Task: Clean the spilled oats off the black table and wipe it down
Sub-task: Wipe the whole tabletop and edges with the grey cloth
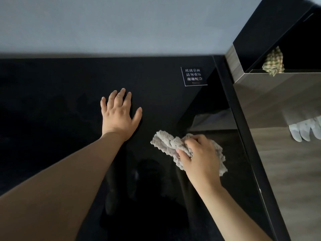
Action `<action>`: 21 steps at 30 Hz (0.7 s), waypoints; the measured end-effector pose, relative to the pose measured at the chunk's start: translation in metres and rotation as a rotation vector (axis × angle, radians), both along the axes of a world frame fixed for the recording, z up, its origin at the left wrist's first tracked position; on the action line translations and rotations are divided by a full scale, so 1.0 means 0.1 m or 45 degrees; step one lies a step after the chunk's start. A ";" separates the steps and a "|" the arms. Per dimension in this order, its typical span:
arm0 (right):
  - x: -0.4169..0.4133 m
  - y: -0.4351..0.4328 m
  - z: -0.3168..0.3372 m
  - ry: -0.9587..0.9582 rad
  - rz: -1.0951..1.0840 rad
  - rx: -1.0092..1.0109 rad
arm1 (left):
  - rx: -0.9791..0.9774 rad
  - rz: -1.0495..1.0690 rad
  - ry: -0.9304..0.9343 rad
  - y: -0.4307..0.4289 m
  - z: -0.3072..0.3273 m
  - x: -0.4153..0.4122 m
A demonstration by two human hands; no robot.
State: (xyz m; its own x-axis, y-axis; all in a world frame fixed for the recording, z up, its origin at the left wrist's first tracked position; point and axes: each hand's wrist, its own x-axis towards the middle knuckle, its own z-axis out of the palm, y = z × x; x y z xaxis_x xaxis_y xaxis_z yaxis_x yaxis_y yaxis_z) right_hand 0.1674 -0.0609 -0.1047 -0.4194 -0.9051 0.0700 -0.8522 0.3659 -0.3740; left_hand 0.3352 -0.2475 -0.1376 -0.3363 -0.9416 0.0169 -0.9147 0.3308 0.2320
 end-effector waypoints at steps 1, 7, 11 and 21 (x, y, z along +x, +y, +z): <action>0.02 0.06 0.03 -0.040 -0.011 0.040 | 0.020 -0.036 -0.002 0.02 0.02 0.02; -0.13 -0.37 0.08 -0.027 -0.121 -0.134 | -0.044 -0.230 0.243 0.66 0.24 0.41; 0.03 -0.46 -0.07 0.105 -0.149 -0.041 | 0.015 -0.310 0.240 1.26 0.22 0.65; 0.60 1.21 0.09 -0.021 -0.061 0.127 | 0.074 -0.314 0.016 1.57 0.04 0.71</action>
